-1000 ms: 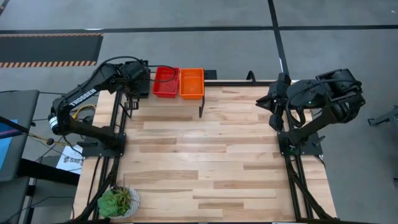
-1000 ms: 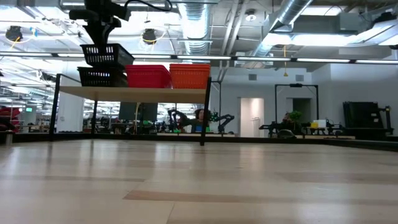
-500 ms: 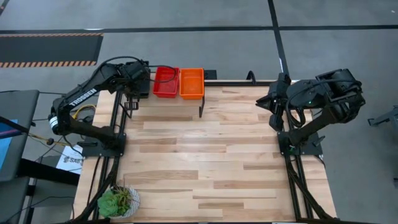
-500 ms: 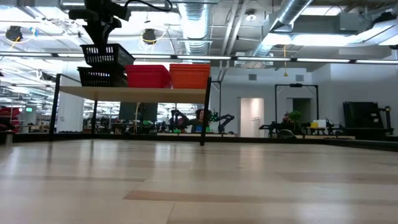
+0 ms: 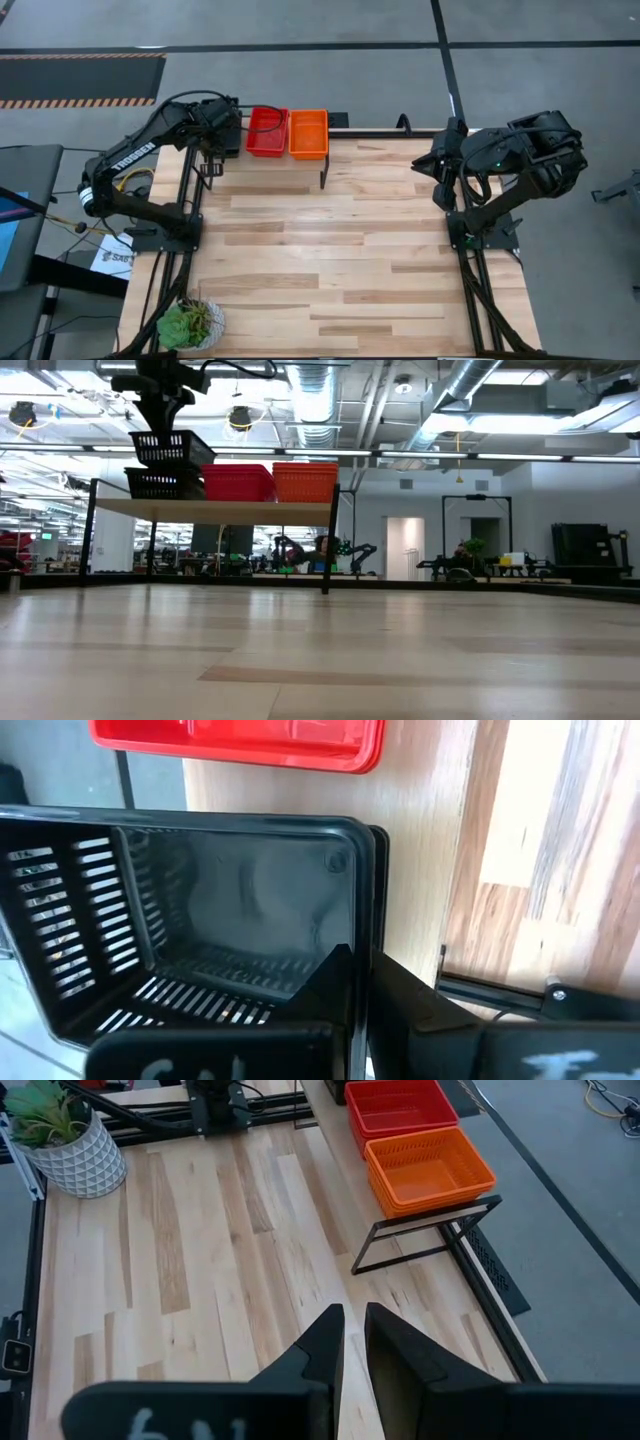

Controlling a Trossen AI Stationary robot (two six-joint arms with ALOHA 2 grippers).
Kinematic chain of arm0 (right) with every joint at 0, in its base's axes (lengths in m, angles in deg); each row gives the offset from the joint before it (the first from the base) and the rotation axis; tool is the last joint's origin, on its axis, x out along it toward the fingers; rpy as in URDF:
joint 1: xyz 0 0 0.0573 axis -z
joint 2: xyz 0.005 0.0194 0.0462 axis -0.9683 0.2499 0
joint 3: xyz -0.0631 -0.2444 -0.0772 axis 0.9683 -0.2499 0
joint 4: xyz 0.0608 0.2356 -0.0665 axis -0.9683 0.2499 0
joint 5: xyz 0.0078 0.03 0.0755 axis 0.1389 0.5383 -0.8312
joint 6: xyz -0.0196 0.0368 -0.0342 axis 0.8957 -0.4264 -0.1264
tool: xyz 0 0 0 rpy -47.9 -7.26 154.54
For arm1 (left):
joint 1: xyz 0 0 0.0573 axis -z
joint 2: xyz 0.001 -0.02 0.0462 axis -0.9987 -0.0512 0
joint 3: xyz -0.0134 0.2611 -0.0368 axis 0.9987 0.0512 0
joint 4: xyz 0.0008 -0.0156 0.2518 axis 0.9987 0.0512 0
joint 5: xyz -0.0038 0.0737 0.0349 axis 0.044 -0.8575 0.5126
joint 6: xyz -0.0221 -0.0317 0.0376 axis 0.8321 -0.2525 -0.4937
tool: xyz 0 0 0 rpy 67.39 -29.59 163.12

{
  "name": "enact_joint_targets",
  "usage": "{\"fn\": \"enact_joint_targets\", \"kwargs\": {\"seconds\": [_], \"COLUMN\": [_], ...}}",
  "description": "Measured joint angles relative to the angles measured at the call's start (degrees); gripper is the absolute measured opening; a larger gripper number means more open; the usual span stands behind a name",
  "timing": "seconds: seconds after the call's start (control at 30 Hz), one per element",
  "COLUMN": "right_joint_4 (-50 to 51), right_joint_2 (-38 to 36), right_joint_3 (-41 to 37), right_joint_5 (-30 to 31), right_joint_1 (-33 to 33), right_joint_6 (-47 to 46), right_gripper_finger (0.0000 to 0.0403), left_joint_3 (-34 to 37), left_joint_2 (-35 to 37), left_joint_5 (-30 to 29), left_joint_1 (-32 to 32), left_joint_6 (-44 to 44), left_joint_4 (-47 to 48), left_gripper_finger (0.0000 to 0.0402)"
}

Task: Stack baskets on shelf by color
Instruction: Stack the black bin on top of the other black bins on the shelf

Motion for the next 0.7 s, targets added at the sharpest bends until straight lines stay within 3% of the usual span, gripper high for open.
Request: {"fn": "enact_joint_targets", "kwargs": {"seconds": [0.47,0.6,0.7], "right_joint_4": [0.00,0.00,0.00], "right_joint_2": [0.00,0.00,0.00], "right_joint_3": [0.00,0.00,0.00], "right_joint_5": [0.00,0.00,0.00], "right_joint_1": [0.00,0.00,0.00], "right_joint_6": [-0.02,0.03,0.07], "right_gripper_finger": [0.0069,0.0069,0.0069], "left_joint_3": [2.71,3.94,2.88], "left_joint_2": [0.08,0.04,-0.02], "left_joint_5": [-1.50,-6.48,-4.66], "left_joint_1": [0.02,1.20,1.53], "left_joint_6": [0.19,-0.91,-0.73], "left_joint_4": [-1.70,-1.38,-2.05], "left_gripper_finger": [0.0000,0.0000,0.0000]}}
